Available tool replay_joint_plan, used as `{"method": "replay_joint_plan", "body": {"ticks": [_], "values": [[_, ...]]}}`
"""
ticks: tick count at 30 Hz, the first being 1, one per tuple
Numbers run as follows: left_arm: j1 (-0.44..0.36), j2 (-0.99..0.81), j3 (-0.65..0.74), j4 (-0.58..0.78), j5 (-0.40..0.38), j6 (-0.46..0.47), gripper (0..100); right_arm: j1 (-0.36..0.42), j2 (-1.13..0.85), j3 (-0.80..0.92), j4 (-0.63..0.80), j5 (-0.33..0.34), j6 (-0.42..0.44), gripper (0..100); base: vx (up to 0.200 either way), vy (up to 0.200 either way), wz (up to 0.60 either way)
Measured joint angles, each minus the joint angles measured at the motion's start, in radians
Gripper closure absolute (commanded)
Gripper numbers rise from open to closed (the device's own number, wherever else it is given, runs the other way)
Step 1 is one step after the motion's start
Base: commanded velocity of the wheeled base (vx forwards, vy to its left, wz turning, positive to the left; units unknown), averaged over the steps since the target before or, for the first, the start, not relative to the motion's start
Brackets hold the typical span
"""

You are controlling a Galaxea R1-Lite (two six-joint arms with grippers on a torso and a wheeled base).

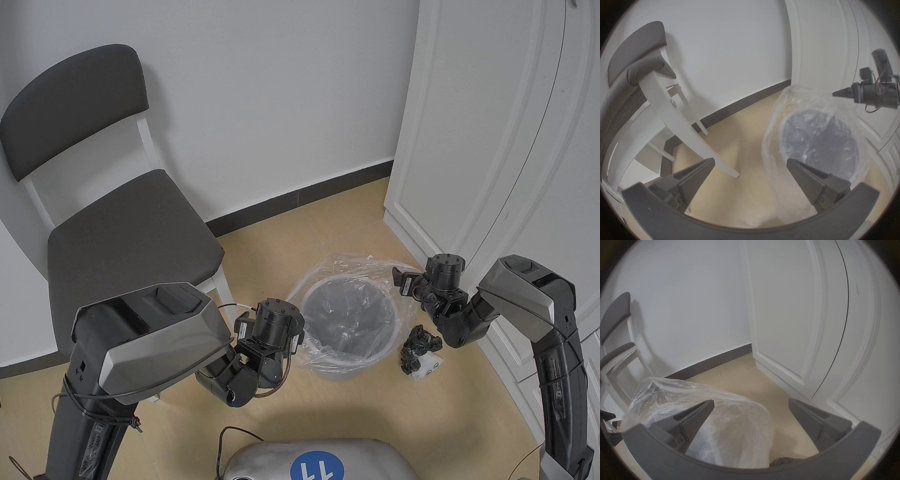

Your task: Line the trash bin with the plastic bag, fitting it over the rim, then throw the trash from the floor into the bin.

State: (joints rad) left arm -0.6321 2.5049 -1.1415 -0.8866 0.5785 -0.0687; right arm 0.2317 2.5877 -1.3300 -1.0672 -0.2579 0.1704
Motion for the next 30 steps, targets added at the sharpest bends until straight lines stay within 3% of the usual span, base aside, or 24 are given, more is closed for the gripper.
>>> {"method": "replay_joint_plan", "body": {"ticks": [9,18,30], "values": [[-0.026,0.006,-0.048,-0.031,-0.042,-0.013,0,0.015,-0.004,-0.016,-0.002,0.007,0.017,0,0.000,0.000,0.00],[-0.018,0.091,-0.268,0.055,-0.043,-0.011,0,0.015,0.028,-0.059,-0.004,0.011,0.044,0,0.000,0.000,0.00],[0.065,0.214,-0.512,0.129,-0.032,-0.008,0,0.003,0.103,-0.170,-0.010,0.010,0.095,0,0.000,0.000,0.00]]}}
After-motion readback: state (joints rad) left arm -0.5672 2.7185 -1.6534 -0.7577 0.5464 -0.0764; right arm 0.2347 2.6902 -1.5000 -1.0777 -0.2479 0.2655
